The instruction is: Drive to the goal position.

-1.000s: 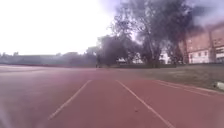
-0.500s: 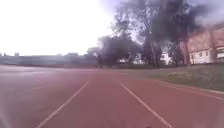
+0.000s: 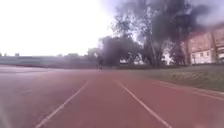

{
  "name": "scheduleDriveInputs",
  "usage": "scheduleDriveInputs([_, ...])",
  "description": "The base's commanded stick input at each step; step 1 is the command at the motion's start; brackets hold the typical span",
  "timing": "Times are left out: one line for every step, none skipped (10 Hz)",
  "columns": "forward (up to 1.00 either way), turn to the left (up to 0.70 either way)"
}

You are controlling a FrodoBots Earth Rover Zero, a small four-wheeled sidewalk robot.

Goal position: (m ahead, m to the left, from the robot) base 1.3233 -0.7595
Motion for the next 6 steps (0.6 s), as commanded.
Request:
scheduleDriveInputs([0.7,0.0])
scheduleDriveInputs([0.7,0.0])
scheduleDriveInputs([0.7,0.0])
scheduleDriveInputs([0.7,0.0])
scheduleDriveInputs([0.7,0.0])
scheduleDriveInputs([0.7,0.0])
